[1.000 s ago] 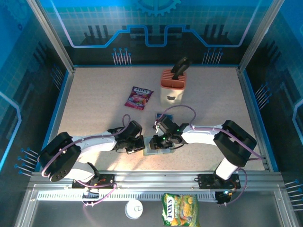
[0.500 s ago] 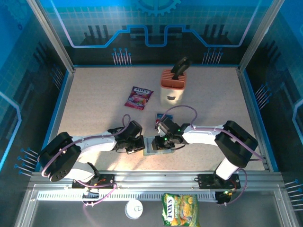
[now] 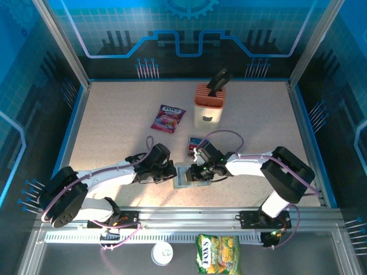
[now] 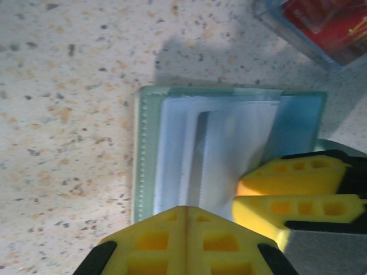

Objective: Take the credit cards out of the card holder

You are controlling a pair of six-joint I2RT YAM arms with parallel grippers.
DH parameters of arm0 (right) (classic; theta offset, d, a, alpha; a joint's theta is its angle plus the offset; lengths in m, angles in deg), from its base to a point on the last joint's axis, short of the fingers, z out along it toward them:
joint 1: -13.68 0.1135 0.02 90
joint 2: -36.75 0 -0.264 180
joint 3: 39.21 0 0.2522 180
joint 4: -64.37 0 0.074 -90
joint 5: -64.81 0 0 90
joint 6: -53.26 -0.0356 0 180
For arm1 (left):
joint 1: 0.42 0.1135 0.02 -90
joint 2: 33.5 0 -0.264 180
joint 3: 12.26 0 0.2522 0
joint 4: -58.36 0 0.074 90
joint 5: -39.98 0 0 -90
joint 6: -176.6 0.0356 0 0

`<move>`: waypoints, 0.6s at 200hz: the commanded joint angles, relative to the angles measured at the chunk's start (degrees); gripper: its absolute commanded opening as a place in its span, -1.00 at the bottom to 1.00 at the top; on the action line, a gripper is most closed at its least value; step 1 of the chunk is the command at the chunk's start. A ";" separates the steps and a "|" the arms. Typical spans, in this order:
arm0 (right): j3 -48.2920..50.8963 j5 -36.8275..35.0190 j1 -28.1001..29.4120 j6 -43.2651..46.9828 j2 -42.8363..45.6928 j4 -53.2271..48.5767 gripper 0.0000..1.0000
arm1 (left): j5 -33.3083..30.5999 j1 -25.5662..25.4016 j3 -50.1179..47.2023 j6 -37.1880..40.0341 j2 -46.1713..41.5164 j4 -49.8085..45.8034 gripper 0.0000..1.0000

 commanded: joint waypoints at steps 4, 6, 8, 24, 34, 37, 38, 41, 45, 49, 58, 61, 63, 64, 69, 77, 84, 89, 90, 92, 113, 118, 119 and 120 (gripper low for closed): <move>3.56 2.33 -1.17 -1.58 -0.55 2.08 -0.52 | 3.08 -0.39 2.49 -1.53 2.24 2.90 -0.82; 3.77 2.35 -1.24 -1.59 -0.50 2.27 -0.53 | 3.10 -0.50 2.58 -1.59 2.44 3.03 -0.81; 3.91 2.40 -1.30 -1.69 -0.49 2.52 -0.53 | 3.10 -0.55 2.60 -1.65 2.60 3.22 -0.80; 4.93 2.99 -1.80 -2.04 -0.18 3.86 -0.54 | 3.67 -0.97 2.29 -2.52 3.82 5.25 -0.73; 5.59 3.30 -2.06 -2.33 0.09 4.72 -0.54 | 3.97 -1.19 1.77 -3.29 4.43 6.93 -0.65; 5.81 3.41 -2.07 -2.38 0.12 4.98 -0.54 | 4.06 -1.26 1.61 -3.47 4.61 7.48 -0.63; 5.85 3.43 -2.12 -2.37 0.14 5.03 -0.54 | 4.11 -1.26 1.54 -3.55 4.69 7.61 -0.63; 6.02 3.47 -2.25 -2.48 0.20 5.19 -0.54 | 4.13 -1.32 1.41 -3.83 4.86 8.05 -0.61; 6.26 3.61 -2.37 -2.58 0.31 5.45 -0.54 | 4.30 -1.34 1.18 -4.21 5.08 8.62 -0.60; 6.48 3.65 -2.42 -2.68 0.42 5.73 -0.55 | 4.37 -1.42 1.00 -4.55 5.31 9.05 -0.58; 6.87 3.82 -2.59 -2.82 0.51 6.17 -0.55 | 4.14 -1.45 0.83 -5.08 5.63 9.08 -0.54; 6.98 3.95 -2.73 -2.91 0.51 6.38 -0.55 | 3.84 -1.48 0.85 -5.24 5.64 8.79 -0.54; 7.11 3.96 -2.77 -2.96 0.51 6.44 -0.55 | 3.68 -1.52 0.85 -5.31 5.64 8.57 -0.53; 7.16 4.01 -2.77 -2.97 0.51 6.47 -0.55 | 3.57 -1.53 0.85 -5.35 5.60 8.50 -0.53; 7.24 4.11 -2.79 -3.10 0.51 6.81 -0.55 | 3.10 -1.71 0.92 -5.34 5.64 8.16 -0.51; 7.51 4.27 -2.88 -3.23 0.60 7.22 -0.55 | 2.53 -1.83 0.94 -5.41 5.64 7.54 -0.50; 7.65 4.46 -2.96 -3.32 0.64 7.62 -0.55 | 2.27 -1.81 0.94 -5.52 5.71 7.35 -0.49; 7.67 4.57 -3.02 -3.41 0.71 7.84 -0.55 | 2.22 -1.80 0.85 -5.54 5.77 7.38 -0.48; 7.75 4.58 -2.99 -3.41 0.70 7.87 -0.55 | 2.22 -1.80 0.85 -5.55 5.79 7.42 -0.48; 7.85 4.56 -2.96 -3.44 0.69 7.90 -0.55 | 2.20 -1.86 0.85 -5.50 5.79 7.39 -0.47; 7.91 4.73 -3.08 -3.49 0.73 7.91 -0.55 | 1.08 -2.03 0.94 -6.02 5.96 5.48 -0.46; 7.91 4.76 -3.14 -3.42 0.77 7.90 -0.55 | 0.77 -1.97 0.83 -6.09 5.91 5.21 -0.45; 7.91 4.76 -3.14 -3.42 0.77 7.90 -0.55 | 0.75 -2.02 0.75 -6.14 5.91 5.24 -0.45; 7.96 4.76 -3.18 -3.46 0.77 7.90 -0.55 | 0.74 -2.04 0.71 -6.16 5.91 5.30 -0.46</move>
